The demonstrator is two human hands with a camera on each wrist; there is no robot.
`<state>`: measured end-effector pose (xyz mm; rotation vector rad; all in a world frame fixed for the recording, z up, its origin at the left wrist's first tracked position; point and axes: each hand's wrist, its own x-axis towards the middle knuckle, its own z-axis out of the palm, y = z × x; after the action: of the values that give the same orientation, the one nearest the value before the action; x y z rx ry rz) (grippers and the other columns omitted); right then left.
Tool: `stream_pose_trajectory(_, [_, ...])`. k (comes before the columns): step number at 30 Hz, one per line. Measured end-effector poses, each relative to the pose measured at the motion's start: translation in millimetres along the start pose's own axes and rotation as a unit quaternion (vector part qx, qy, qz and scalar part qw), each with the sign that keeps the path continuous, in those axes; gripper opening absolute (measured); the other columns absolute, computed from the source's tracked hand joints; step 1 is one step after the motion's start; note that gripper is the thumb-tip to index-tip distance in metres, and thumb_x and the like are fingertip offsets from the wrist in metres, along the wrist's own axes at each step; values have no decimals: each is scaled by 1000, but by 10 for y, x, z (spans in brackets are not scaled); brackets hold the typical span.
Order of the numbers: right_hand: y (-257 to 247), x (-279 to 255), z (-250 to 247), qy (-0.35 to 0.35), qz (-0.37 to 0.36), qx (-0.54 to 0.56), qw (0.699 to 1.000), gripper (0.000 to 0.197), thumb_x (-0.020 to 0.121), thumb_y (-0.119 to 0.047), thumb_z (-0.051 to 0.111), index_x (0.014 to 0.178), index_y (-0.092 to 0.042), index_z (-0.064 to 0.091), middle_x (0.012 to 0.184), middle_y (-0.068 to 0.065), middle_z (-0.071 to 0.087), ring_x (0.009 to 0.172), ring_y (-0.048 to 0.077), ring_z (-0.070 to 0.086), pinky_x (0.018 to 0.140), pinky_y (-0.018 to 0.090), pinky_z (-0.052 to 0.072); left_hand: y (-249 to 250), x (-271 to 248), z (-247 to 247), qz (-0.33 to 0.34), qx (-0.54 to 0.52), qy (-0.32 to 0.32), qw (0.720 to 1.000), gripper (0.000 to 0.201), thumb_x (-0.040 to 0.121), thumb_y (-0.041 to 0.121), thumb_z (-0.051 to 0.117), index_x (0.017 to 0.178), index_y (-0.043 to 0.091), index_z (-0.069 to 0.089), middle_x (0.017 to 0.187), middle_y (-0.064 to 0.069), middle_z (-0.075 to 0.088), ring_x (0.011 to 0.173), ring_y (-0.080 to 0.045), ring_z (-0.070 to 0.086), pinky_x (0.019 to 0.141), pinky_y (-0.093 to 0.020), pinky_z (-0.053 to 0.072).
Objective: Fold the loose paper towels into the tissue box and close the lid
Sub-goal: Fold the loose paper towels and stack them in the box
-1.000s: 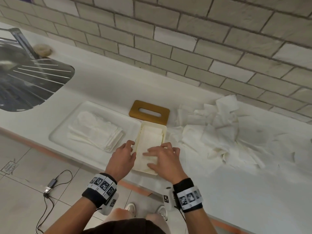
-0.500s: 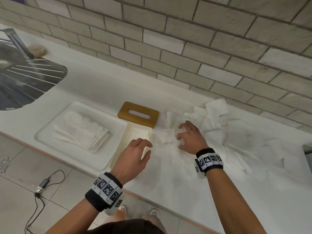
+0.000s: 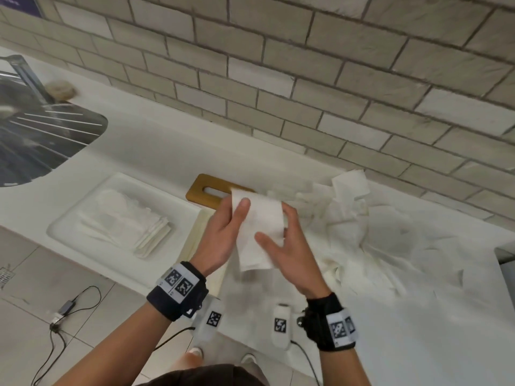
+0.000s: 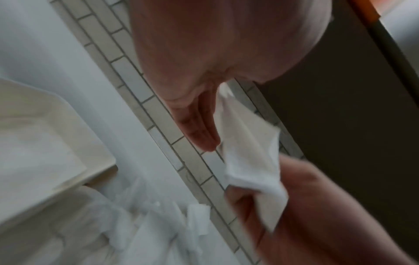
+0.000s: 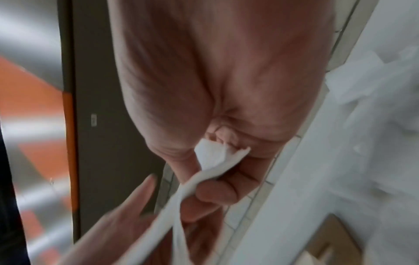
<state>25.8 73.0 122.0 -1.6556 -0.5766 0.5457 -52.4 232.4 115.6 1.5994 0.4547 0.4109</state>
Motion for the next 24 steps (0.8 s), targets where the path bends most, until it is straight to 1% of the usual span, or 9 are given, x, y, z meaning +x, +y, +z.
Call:
stream_pose_trajectory(2, [74,-105,246,29,24,23,999,81,104,-10,70,159,-42,22,123,-30,72,108,8,76,93,37,64,-27,113,-142,34,62,48,996,34,106,28,65,137,22,52,118,12,74,107,-7,74,87,-33,62])
stream_pose_trajectory(3, [113,-149,370,49,31,30,998,80,104,-9,69,157,-44,20,114,-20,77,98,11,78,85,35,66,-71,171,-240,47,98,55,993,39,104,21,67,139,23,50,120,16,72,106,-2,73,86,-31,62])
stream_pose_trajectory(6, [265,-185,746,91,15,-100,991,46,103,-14,68,133,-40,46,84,-7,71,74,4,69,69,21,52,-276,313,-567,58,203,28,977,49,101,20,70,142,25,45,125,8,72,111,-8,72,91,-36,61])
stream_pose_trajectory(9, [433,-109,1120,54,62,-193,978,25,106,-14,61,127,-27,58,107,-8,68,100,5,66,83,21,49,-549,386,-864,21,294,-6,956,61,99,23,72,149,21,37,133,-10,68,117,-30,67,97,-47,57])
stream_pose_trajectory(12, [511,-5,1412,-22,165,-244,955,41,108,-8,53,148,-15,46,144,11,56,130,26,59,109,32,48,-829,324,-1081,-25,374,-7,927,72,98,24,73,156,14,32,140,-19,57,126,-38,57,103,-49,49])
stream_pose_trajectory(15, [534,65,1635,-68,228,-294,926,63,105,-1,55,161,-5,26,156,20,42,140,36,51,116,42,45,-1042,176,-1205,-60,396,-48,915,76,97,22,72,159,21,29,137,-19,58,123,-36,60,101,-48,51])
stream_pose_trajectory(17, [543,89,1734,-95,266,-316,905,73,104,-2,60,163,-1,19,156,22,41,141,39,51,116,43,46,-1126,92,-1252,-65,400,-81,911,75,97,17,70,159,27,30,133,-17,61,114,-32,63,98,-46,53])
stream_pose_trajectory(20, [475,55,1748,-120,270,-379,877,55,105,-9,61,153,-1,36,147,20,48,133,38,56,108,40,50,-1195,30,-1288,-53,399,-97,910,74,96,11,67,159,30,33,124,-14,67,98,-22,63,93,-39,53])
stream_pose_trajectory(24, [273,183,1613,-90,154,-486,855,32,108,-9,53,139,-6,52,136,17,55,121,36,61,89,37,48,-1191,-3,-1320,-47,398,-99,911,71,98,13,67,160,26,35,114,-12,72,96,-27,69,89,-37,53])
